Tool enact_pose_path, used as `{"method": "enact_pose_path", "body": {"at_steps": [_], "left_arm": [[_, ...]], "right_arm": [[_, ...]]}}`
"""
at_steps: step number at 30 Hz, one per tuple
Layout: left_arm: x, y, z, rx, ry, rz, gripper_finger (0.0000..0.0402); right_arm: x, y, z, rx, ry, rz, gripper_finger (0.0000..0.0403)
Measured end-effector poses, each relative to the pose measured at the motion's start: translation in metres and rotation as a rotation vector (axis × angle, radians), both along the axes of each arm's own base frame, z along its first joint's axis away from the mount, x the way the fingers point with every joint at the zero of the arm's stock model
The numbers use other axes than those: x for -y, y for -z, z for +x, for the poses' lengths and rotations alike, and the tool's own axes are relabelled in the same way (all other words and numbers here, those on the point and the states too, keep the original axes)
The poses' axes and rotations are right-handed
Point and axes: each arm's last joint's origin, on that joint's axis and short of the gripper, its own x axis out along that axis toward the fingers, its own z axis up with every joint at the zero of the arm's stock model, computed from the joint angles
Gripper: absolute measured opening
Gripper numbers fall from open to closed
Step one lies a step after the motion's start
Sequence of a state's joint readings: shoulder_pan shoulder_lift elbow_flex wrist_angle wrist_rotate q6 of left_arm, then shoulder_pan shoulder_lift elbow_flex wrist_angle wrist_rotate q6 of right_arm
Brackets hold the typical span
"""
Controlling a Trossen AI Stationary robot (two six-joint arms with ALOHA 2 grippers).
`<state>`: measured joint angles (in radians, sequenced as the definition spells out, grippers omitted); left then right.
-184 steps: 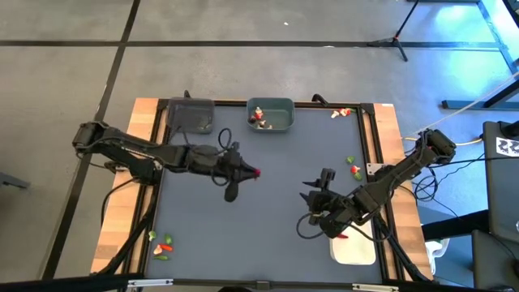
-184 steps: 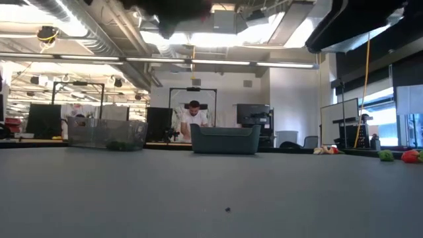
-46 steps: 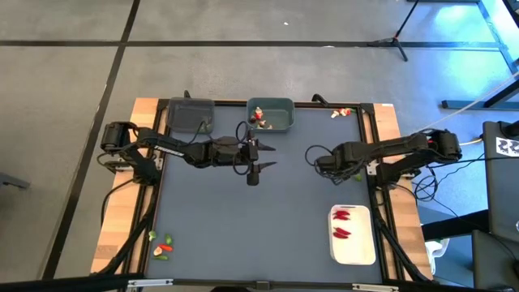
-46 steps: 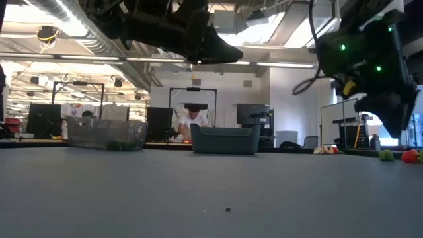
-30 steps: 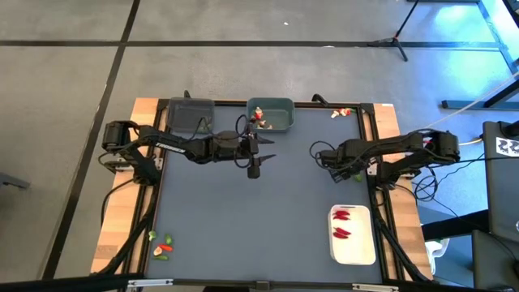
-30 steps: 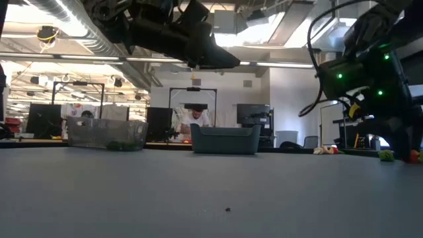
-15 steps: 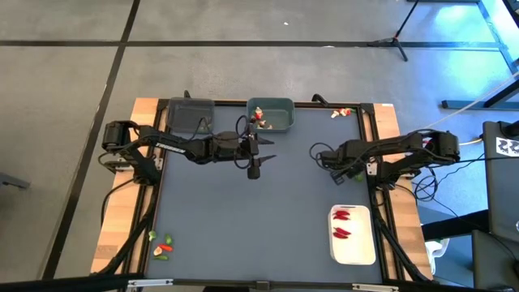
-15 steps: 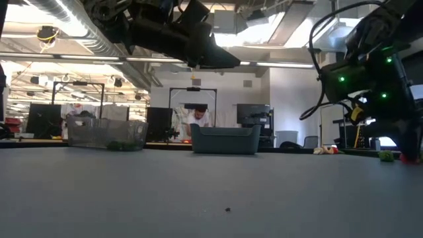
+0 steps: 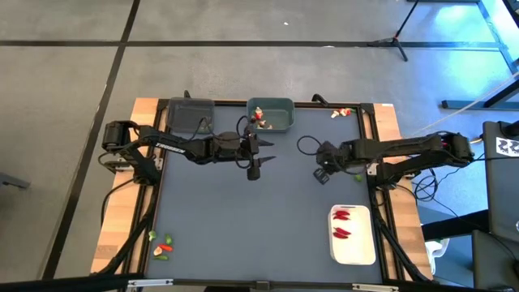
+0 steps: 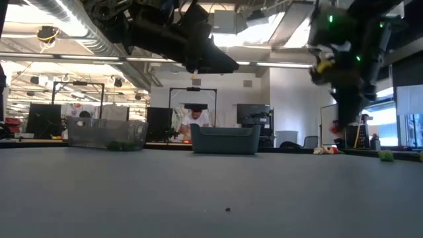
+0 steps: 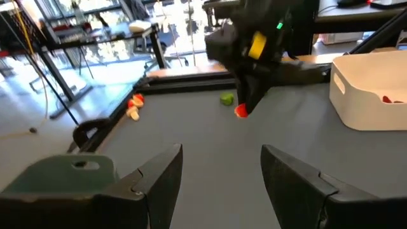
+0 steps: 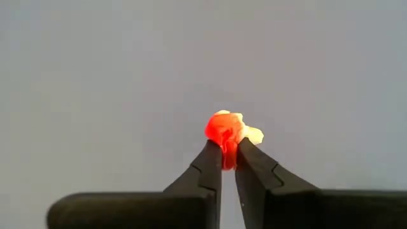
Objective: Sort produce into baskets
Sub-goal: Put the red mushroom into the blue bin
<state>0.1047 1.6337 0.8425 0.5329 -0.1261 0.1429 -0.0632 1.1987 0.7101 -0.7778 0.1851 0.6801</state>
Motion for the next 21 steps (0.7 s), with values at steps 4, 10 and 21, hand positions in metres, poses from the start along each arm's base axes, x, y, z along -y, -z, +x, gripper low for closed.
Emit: {"method": "enact_pose_path", "body": {"at_steps": [4, 10, 21], "left_arm": [[0.003, 0.001, 0.0, -0.002, 0.012, -0.06, 0.021], [0.016, 0.003, 0.001, -0.016, 0.098, -0.094, 0.021], [0.05, 0.0, 0.004, 0.032, 0.287, -0.099, 0.021]], "right_arm": [[-0.008, -0.012, 0.018, 0.225, -0.104, 0.012, 0.0029], [-0.02, -0.029, 0.04, 0.49, -0.289, -0.044, 0.0033], [-0.04, -0.06, 0.061, 0.897, -0.694, -0.037, 0.0035]]}}
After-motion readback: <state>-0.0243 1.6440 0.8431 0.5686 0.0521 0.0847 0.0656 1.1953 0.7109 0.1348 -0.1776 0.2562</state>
